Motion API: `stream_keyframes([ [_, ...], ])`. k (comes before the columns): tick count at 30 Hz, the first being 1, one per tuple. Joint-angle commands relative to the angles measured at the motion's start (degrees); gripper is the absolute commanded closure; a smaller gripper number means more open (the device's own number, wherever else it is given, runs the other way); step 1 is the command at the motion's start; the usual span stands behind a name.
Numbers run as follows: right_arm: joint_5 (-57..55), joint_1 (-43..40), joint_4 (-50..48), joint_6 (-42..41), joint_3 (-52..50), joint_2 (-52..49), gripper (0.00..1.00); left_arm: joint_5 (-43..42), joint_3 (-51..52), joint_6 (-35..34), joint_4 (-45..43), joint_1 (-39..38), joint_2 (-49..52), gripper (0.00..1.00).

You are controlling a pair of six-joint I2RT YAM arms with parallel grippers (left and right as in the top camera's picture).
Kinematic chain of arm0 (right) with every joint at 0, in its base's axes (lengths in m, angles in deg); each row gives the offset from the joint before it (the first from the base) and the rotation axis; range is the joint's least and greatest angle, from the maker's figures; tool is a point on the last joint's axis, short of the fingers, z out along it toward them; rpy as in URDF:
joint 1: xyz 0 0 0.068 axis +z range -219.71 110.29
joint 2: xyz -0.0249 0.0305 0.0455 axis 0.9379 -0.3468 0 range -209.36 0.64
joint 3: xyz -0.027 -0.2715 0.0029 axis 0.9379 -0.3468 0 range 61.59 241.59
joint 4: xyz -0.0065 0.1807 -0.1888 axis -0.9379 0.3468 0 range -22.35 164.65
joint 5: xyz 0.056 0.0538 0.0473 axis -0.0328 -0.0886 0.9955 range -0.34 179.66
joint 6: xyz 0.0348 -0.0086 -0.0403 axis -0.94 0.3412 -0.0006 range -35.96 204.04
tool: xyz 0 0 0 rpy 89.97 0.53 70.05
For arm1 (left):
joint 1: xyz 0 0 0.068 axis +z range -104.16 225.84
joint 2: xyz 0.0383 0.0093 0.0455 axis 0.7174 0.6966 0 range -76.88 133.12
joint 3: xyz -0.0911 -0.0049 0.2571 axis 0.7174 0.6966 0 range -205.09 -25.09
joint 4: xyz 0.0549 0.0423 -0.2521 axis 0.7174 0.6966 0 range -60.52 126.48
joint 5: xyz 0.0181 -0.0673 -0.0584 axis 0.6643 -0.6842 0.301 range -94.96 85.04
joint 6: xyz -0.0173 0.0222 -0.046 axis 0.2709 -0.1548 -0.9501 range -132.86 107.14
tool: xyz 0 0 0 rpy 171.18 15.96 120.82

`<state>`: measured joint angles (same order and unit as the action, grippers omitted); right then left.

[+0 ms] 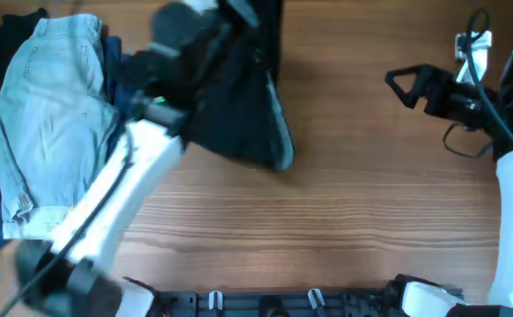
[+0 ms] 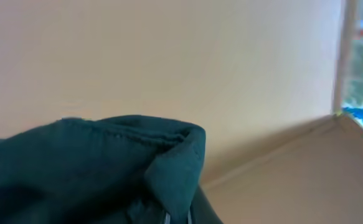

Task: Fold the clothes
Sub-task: 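Lift the black shorts with the left gripper and grasp the waistband with the right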

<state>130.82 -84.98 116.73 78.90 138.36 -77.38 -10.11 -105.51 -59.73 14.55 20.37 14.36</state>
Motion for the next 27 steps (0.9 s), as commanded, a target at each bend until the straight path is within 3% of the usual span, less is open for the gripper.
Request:
stream_keyframes([
  [1,1.4,0.7,1.5,8.1,-1.1,0.5,0.02,5.5,-1.1,-4.1,-7.3,-1.6,3.6,0.96],
  [5,3.6,6.9,-2.5,13.3,-7.9,0.3,0.00,7.8,-2.9,-4.6,-7.6,-1.2,3.6,0.96],
  [12,-5.0,27.5,-34.9,3.5,-20.7,-6.7,0.01,5.8,-4.0,-4.6,-6.5,-1.5,3.6,0.96],
  [17,-4.6,34.5,-40.3,1.4,-20.8,-18.3,0.03,5.9,-4.0,-4.6,-6.5,-1.3,3.6,0.96],
  [19,-3.9,35.1,-39.3,0.5,-20.8,-20.3,0.26,5.9,-4.0,-4.6,-6.4,-1.0,3.6,0.96],
  [21,-3.9,34.6,-38.8,-1.7,-20.8,-20.3,0.96,5.9,-4.0,-4.6,-6.5,-0.6,3.5,0.96],
  [24,-4.0,32.9,-38.7,-3.9,-20.7,-16.9,0.96,6.3,-4.0,1.7,-0.7,1.6,1.4,0.96],
  [27,-5.1,29.3,-34.7,-5.8,-18.4,-6.5,0.96,7.4,-4.0,7.0,7.2,5.2,-3.2,0.96],
])
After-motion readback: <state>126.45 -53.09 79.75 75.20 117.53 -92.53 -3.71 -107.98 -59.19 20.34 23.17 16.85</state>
